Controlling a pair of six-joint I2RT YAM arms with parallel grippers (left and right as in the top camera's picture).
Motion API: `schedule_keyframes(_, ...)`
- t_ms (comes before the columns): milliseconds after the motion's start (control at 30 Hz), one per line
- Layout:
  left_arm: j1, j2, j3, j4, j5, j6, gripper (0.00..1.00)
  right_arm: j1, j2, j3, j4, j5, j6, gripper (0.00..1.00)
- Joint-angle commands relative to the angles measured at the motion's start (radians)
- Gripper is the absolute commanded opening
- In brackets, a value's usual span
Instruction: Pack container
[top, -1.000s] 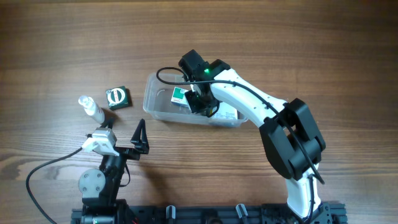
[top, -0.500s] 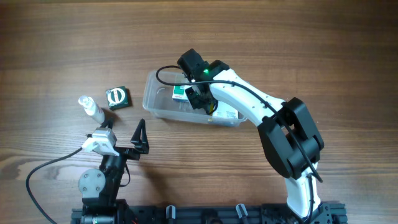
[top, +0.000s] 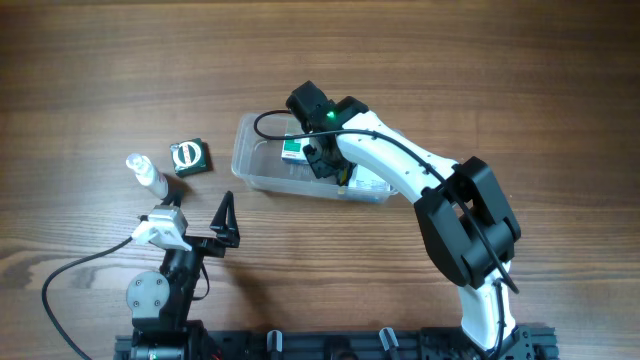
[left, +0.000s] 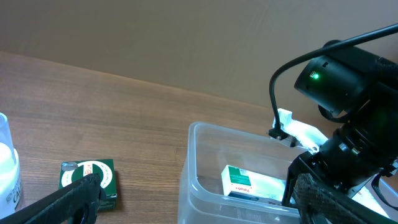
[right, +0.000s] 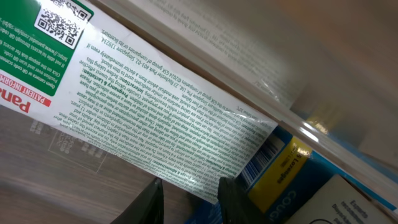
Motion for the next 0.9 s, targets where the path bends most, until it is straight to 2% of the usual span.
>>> schedule_keyframes(0, -0.006, -0.007, -0.004, -0.005, -0.003, 0.016, 1.0, -0.002, 0.033, 0.004, -0.031, 0.081, -0.012, 0.3)
schedule_keyframes(467, -0.006, -0.007, -0.004, -0.005, -0.002, 0.016, 1.0, -0.002, 0.033, 0.004, -0.056, 0.14, -0.002, 0.31)
schedule_keyframes(633, -0.006, -0.007, -0.004, -0.005, -0.003, 0.016, 1.0, -0.001, 0.033, 0.018, -0.061, 0.122, -0.013, 0.38)
schedule_keyframes(733, -0.006, -0.007, -0.004, -0.005, -0.003, 0.016, 1.0, -0.001, 0.033, 0.069, -0.092, 0.06, -0.012, 0.4)
schedule_keyframes(867, -0.006, -0.007, -0.004, -0.005, -0.003, 0.016, 1.0, -0.001, 0.018, 0.157, -0.133, -0.024, -0.026, 0.47)
